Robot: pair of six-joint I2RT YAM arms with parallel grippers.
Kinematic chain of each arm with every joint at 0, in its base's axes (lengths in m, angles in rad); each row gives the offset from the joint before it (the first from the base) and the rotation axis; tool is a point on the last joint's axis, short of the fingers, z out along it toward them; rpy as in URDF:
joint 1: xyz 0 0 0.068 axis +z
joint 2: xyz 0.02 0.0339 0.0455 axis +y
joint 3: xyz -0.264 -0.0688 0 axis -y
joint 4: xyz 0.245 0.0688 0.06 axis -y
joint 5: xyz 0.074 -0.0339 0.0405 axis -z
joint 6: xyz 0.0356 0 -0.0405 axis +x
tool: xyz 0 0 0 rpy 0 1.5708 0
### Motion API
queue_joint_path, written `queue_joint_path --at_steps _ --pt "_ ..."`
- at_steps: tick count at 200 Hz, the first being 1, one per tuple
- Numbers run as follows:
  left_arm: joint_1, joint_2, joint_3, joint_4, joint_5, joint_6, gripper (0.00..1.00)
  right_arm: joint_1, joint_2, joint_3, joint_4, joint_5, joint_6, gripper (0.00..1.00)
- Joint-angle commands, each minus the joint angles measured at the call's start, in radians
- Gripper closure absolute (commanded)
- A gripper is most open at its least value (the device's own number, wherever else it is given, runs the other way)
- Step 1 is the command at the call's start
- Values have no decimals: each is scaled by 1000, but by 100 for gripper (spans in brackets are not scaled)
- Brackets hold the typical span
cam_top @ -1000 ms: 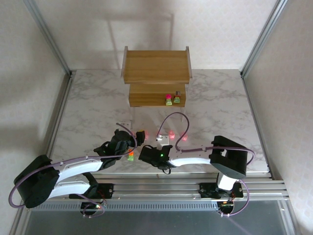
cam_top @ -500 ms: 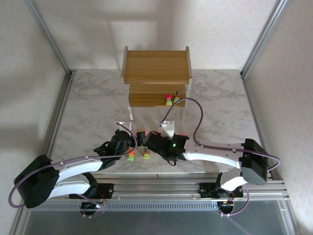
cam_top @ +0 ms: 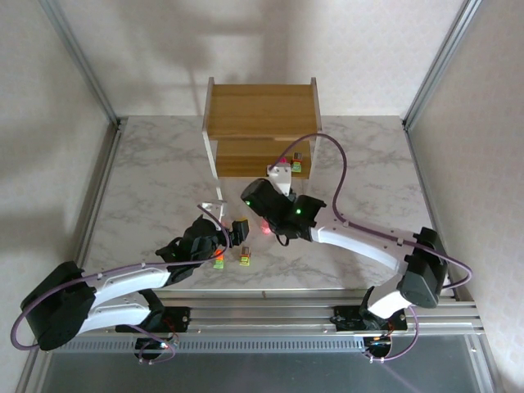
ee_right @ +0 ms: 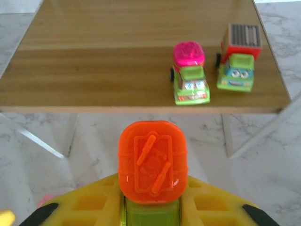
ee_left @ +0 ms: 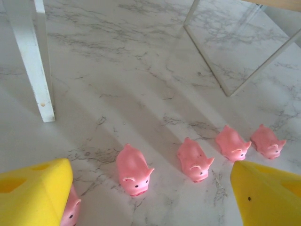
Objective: Place and organize the plastic toys onto the shelf
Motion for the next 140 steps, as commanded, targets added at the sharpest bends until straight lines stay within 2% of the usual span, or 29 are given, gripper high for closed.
queue_joint_path --at_steps 1,60,140 --pt "-11 8 1 14 5 16 13 -27 52 66 36 -34 -69 73" --pt "-18 28 12 2 -14 18 13 -96 169 170 60 -84 -108 73" --pt "-18 37 17 -7 -27 19 13 -151 246 207 103 -85 -157 74"
